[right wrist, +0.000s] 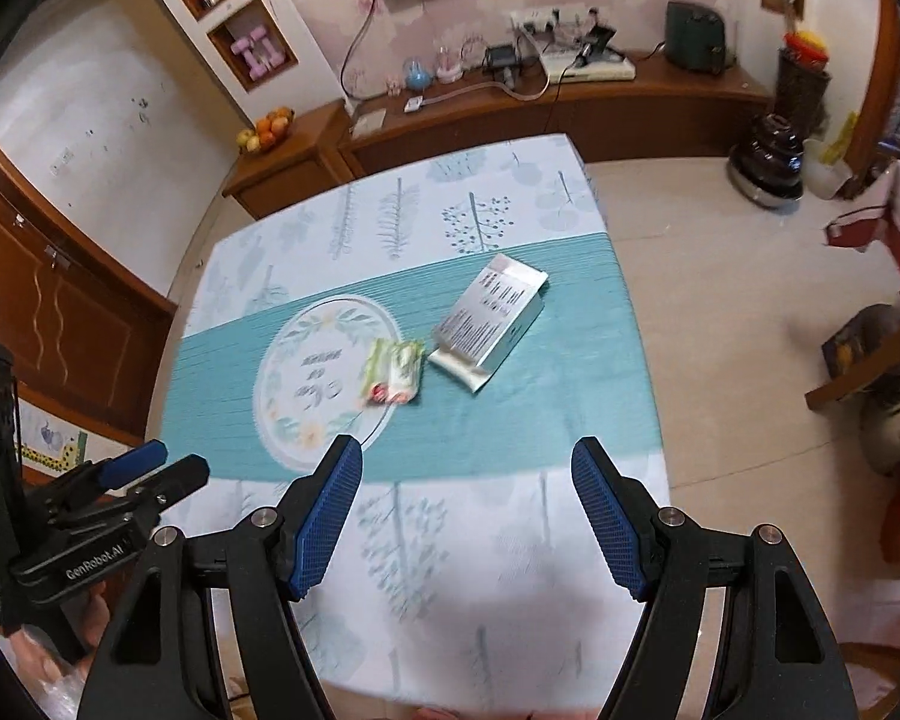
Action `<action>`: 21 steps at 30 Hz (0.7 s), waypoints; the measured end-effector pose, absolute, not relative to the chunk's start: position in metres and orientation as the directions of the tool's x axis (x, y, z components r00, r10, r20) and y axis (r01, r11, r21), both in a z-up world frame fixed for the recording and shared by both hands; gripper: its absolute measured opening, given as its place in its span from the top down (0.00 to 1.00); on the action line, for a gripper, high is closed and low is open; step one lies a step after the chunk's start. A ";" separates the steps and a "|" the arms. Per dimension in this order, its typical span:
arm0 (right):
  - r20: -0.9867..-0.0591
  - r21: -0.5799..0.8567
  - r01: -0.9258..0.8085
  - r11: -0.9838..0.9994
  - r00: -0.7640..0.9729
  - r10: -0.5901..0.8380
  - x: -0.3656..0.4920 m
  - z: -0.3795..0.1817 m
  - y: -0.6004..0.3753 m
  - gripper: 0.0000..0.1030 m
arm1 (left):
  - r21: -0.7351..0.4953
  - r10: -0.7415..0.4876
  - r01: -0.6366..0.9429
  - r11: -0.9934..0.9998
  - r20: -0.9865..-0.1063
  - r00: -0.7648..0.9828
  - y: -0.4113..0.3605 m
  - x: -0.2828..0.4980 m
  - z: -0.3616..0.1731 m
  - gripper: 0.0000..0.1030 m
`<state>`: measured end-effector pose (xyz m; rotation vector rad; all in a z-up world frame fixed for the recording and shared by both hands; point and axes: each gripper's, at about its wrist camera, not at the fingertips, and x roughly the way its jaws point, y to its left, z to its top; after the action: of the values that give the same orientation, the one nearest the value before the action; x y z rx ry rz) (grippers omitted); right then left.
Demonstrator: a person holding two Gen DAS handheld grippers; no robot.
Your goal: Collect trash
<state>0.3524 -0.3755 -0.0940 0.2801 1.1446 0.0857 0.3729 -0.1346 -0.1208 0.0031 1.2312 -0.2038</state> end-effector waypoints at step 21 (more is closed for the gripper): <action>-0.897 0.414 0.175 0.893 0.245 0.367 0.511 -0.254 -0.400 0.29 | -0.131 -0.138 0.070 0.989 -0.984 0.112 -0.214 0.486 -0.276 0.40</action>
<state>0.5113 -0.3996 -0.2538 0.4836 1.3322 0.1383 0.4864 -0.2140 -0.2764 -0.0560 1.4509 -0.1530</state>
